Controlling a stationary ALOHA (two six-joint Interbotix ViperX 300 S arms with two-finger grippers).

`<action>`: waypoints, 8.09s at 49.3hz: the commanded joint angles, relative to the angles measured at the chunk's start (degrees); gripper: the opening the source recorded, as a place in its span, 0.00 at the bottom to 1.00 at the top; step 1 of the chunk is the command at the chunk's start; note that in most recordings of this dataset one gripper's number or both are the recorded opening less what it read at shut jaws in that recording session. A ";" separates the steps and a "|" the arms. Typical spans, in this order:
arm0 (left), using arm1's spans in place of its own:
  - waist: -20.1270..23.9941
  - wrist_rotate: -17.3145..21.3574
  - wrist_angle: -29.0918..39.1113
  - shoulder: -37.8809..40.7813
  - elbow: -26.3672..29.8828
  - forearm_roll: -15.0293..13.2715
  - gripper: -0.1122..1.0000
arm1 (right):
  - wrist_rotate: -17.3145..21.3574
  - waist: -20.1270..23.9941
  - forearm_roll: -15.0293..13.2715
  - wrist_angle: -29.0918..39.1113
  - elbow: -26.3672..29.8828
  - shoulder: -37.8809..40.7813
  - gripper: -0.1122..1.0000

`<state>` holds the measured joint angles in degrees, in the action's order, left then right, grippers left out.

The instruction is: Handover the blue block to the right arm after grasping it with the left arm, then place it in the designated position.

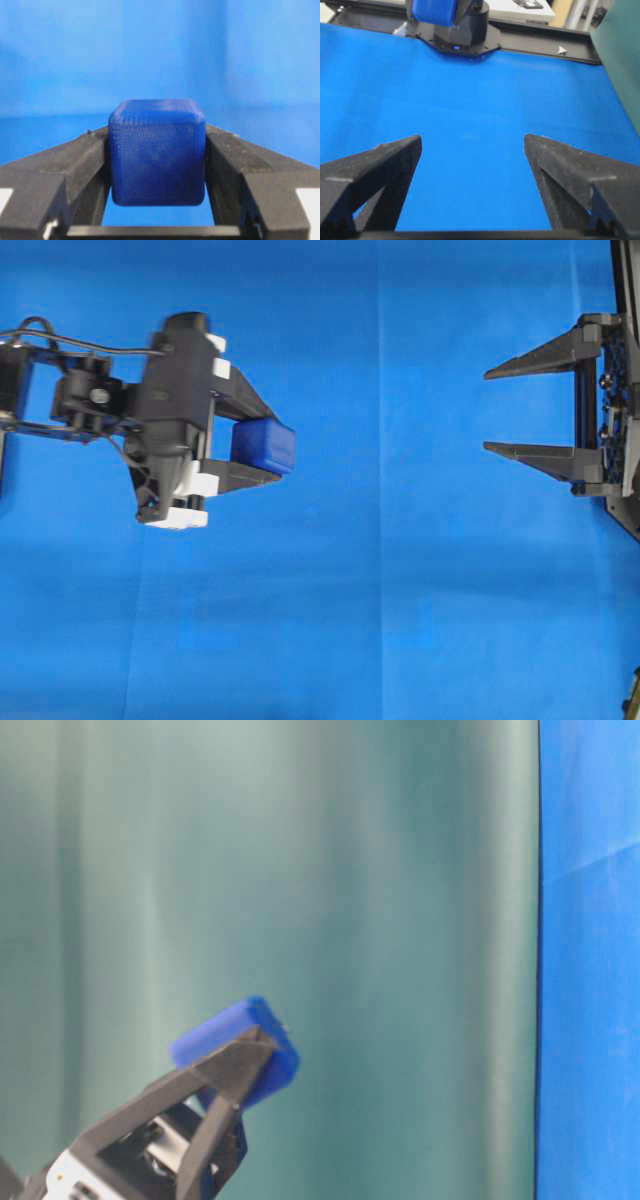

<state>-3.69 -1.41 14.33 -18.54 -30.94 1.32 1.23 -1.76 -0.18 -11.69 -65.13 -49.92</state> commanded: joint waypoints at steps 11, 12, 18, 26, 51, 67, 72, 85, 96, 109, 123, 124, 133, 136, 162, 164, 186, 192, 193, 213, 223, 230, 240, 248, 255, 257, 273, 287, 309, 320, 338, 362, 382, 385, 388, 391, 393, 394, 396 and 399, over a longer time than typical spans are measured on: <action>0.09 3.25 -15.12 -9.84 -5.62 0.26 0.51 | 0.00 -0.09 0.09 -0.62 1.67 0.18 0.97; 0.09 3.34 -15.64 -9.93 -5.80 0.26 0.51 | 0.00 -0.09 0.09 -0.62 1.67 0.18 0.97; 0.09 3.52 -17.14 -10.20 -6.42 0.18 0.51 | 0.00 -0.09 0.09 -0.62 1.67 0.18 0.97; 0.09 3.43 -17.14 -10.11 -6.42 0.00 0.51 | 0.00 -0.09 0.09 -0.62 1.67 0.18 0.97; 0.09 2.99 -17.14 -10.11 -6.42 -0.26 0.51 | -0.09 -0.09 0.00 -0.26 2.02 0.18 0.97; 0.18 2.90 -17.14 -10.11 -6.50 -0.35 0.51 | -3.60 -0.09 -4.48 4.04 4.57 -0.09 0.97; 0.09 2.81 -17.14 -10.11 -6.42 -0.35 0.51 | -6.33 -0.09 -7.73 5.71 5.71 -0.09 0.97; 0.18 2.20 -17.14 -10.11 -6.42 -0.35 0.51 | -16.17 -0.09 -19.60 5.63 7.56 0.00 0.95; 0.09 1.93 -17.23 -10.02 -6.42 -0.35 0.51 | -24.70 0.44 -31.99 1.49 7.73 0.18 0.95; 0.18 1.93 -17.31 -9.93 -6.42 -0.35 0.51 | -29.18 1.76 -43.42 -2.02 7.65 0.53 0.95; 0.09 1.85 -17.31 -10.02 -6.42 -0.35 0.51 | -29.18 1.93 -47.02 -2.02 7.65 1.14 0.95; 0.09 1.85 -17.31 -10.02 -6.42 -0.35 0.51 | -29.18 1.93 -47.02 -2.11 7.65 1.14 0.95; 0.09 1.85 -17.31 -10.02 -6.42 -0.35 0.51 | -29.18 1.85 -47.02 -2.11 7.65 1.14 0.95; 0.09 1.85 -17.31 -10.02 -6.33 -0.35 0.51 | -29.18 1.85 -47.02 -2.20 7.65 1.14 0.95; 0.18 1.85 -17.31 -10.02 -6.42 -0.35 0.51 | -29.18 1.85 -47.02 -2.29 7.73 0.97 0.95; 0.18 1.85 -17.31 -10.02 -6.42 -0.35 0.51 | -29.18 1.85 -47.02 -2.29 7.82 0.97 0.95; 0.09 1.85 -17.31 -10.02 -6.50 -0.35 0.51 | -29.18 1.93 -47.02 -2.02 7.82 1.14 0.95; 0.09 1.85 -17.31 -9.93 -6.50 -0.44 0.51 | -29.18 1.85 -47.02 -2.02 7.82 1.23 0.95; 0.09 1.85 -17.23 -9.84 -6.42 -0.35 0.51 | -29.18 1.85 -47.02 -2.02 7.91 1.23 0.95; 0.09 1.76 -17.14 -9.84 -6.50 -0.44 0.51 | -29.36 1.85 -47.20 -2.37 14.85 10.55 0.95; 0.09 1.76 -17.14 -9.76 -6.50 -0.44 0.51 | -30.32 1.85 -47.46 -2.37 21.09 17.31 0.94; 0.09 1.76 -17.14 -9.67 -6.50 -0.35 0.51 | -33.13 1.85 -47.55 -2.46 25.22 21.80 0.93; 0.09 0.35 -17.14 -9.67 -6.50 -0.53 0.51 | -34.63 1.85 -47.64 -3.43 31.11 28.48 0.93; 0.18 0.26 -17.14 -9.67 -6.50 -0.53 0.51 | -35.07 1.67 -47.64 -4.04 35.95 33.31 0.93; 0.09 0.26 -17.14 -9.67 -6.59 -0.53 0.51 | -35.16 1.05 -47.55 -3.87 40.08 37.44 0.93; 0.18 0.26 -17.14 -9.67 -6.59 -0.53 0.51 | -35.16 1.14 -47.64 -3.78 41.22 38.58 0.93; 0.18 0.26 -17.14 -9.67 -6.68 -0.44 0.51 | -35.16 1.05 -47.55 -1.85 47.64 43.95 0.93; 0.09 0.26 -17.14 -9.67 -6.86 -0.44 0.51 | -35.16 1.05 -47.55 -1.23 48.69 44.82 0.93; 0.09 0.26 -16.61 -9.67 -6.86 -0.44 0.51 | -34.45 1.05 -47.20 0.26 49.04 44.74 0.58; 0.09 0.35 -16.52 -9.67 -6.86 -0.53 0.51 | -32.96 1.05 -47.11 1.49 49.04 44.74 0.58; 0.09 0.18 -16.52 -9.67 -6.86 -0.44 0.52 | -32.26 1.05 -47.02 1.93 48.96 44.74 0.58; 0.09 0.18 -17.14 -10.20 -7.12 -0.44 0.94 | -32.17 1.58 -46.58 2.72 47.55 43.51 0.58; 0.26 0.18 -16.87 -10.63 -7.47 -0.44 0.94 | -32.17 1.76 -45.62 2.72 38.06 33.57 0.58; 0.26 0.18 -16.87 -10.72 -7.56 -0.44 0.94 | -32.17 1.76 -45.44 2.81 36.47 31.90 0.58; 0.26 0.18 -16.87 -10.81 -7.65 -0.44 0.94 | -32.17 1.76 -45.35 3.08 35.24 30.41 0.58; 0.26 0.18 -16.87 -10.90 -7.73 -0.44 0.94 | -32.17 1.76 -45.26 3.87 34.28 29.09 0.58; 0.26 0.09 -16.87 -10.90 -7.73 -0.53 0.94 | -32.17 1.76 -45.26 4.57 33.75 28.48 0.58; 0.26 0.09 -16.87 -10.90 -7.73 -0.53 0.94 | -32.17 1.76 -45.18 4.92 33.57 28.30 0.58; 0.26 0.18 -16.87 -10.90 -7.73 -0.53 0.94 | -32.17 1.76 -45.18 5.54 33.31 27.95 0.58; 0.35 0.18 -16.87 -10.90 -7.73 -0.44 0.94 | -32.17 1.93 -45.09 6.15 33.13 27.69 0.58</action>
<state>-3.52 -1.32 -2.29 -27.33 -39.29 0.88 -31.03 -0.09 -45.62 -6.06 -32.52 -20.92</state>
